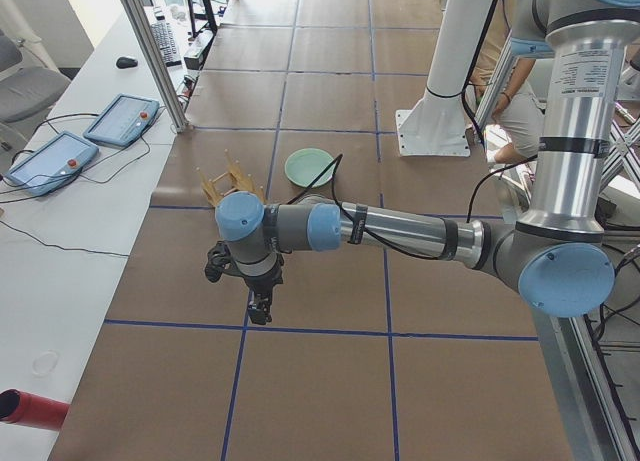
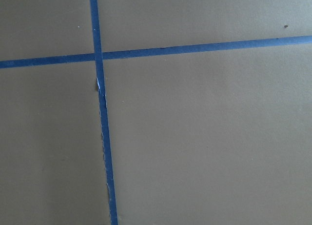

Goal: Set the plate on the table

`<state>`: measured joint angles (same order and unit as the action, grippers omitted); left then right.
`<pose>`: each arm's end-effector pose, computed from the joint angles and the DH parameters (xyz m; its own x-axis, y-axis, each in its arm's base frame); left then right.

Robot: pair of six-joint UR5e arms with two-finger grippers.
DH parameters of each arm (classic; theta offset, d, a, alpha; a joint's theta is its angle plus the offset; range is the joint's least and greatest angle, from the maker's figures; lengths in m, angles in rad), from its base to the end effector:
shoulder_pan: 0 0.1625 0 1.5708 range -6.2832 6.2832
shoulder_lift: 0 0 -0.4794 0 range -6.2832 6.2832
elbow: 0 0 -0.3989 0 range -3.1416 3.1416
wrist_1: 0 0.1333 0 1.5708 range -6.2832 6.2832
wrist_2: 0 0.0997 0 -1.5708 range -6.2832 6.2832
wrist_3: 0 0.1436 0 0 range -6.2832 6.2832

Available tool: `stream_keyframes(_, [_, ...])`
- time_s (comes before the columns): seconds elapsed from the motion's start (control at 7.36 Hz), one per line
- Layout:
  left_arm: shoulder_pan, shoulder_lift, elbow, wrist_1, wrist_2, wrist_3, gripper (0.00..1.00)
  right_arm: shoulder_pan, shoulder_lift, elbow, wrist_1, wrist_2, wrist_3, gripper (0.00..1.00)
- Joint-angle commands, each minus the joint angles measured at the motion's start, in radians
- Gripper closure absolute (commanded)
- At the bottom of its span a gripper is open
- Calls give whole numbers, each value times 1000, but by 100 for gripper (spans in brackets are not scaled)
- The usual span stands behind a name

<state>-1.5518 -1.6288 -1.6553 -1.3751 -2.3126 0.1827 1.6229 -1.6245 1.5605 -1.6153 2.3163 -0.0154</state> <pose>-0.0265 -0.5172 0.6955 0.7221 0.1599 -0.6731 -0.1527 0.9858 0.0703 0.0598 -0.4575 0.7824 0.7306 0.0963 0.6759 -0.0405 0.9944 -0.0979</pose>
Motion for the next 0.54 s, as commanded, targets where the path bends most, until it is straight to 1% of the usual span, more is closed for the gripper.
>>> stream_keyframes(0.0, [-1, 1, 3, 2, 7, -3, 0, 0, 0, 0, 0, 0, 0, 0])
stream_keyframes(0.41, [1, 3, 8, 2, 9, 0, 0, 0, 0, 0, 0, 0, 0, 0])
